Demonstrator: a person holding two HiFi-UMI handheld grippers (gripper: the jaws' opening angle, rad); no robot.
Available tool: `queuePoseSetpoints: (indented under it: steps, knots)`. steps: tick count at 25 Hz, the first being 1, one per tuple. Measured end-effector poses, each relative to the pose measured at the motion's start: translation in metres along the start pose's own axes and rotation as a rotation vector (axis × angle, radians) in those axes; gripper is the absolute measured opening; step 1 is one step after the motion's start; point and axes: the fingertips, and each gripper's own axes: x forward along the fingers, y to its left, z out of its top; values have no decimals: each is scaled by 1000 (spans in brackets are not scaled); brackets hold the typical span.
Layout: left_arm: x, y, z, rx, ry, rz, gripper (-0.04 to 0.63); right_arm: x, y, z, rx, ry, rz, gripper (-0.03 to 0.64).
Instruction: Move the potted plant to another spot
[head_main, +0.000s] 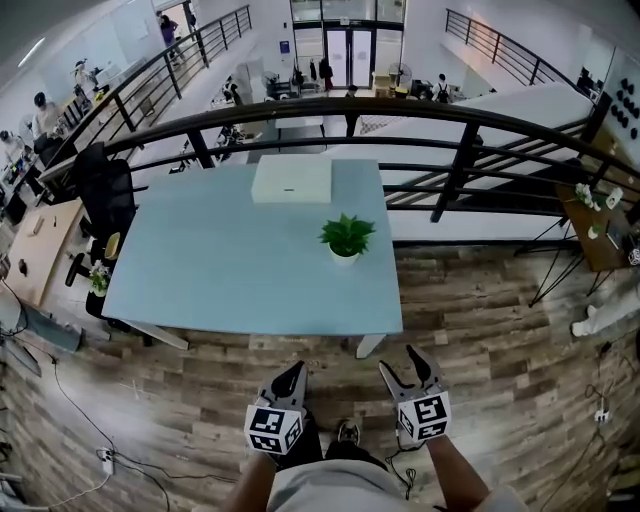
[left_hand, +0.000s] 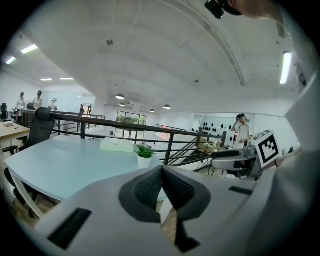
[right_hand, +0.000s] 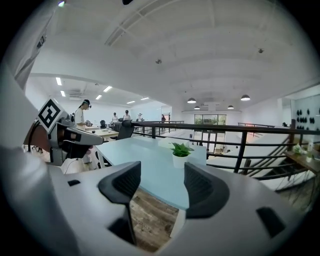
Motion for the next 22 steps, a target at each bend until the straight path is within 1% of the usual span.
queuePoseSetpoints:
  steps: [5, 8, 11, 14, 16, 19, 22]
  knots:
    - [32, 65, 19, 8, -2, -27, 12, 48, -8, 21, -6, 4, -48, 319]
    - [55, 107, 41, 35, -15, -63, 12, 79, -15, 40, -28, 2, -89, 340]
    - [78, 137, 59, 53, -13, -104, 12, 108, -20, 57, -37, 12, -123, 350]
    - [100, 151, 66, 73, 5, -164, 12, 127, -22, 68, -34, 15, -152, 358]
    - [114, 157, 66, 88, 23, -203, 12, 137, -21, 67, -30, 30, -171, 365]
    - [130, 161, 60, 77, 53, -236, 12, 147, -22, 58, -13, 66, -177, 373]
    - [141, 159, 45, 70, 102, -268, 12, 151, -27, 42, 11, 98, -191, 382]
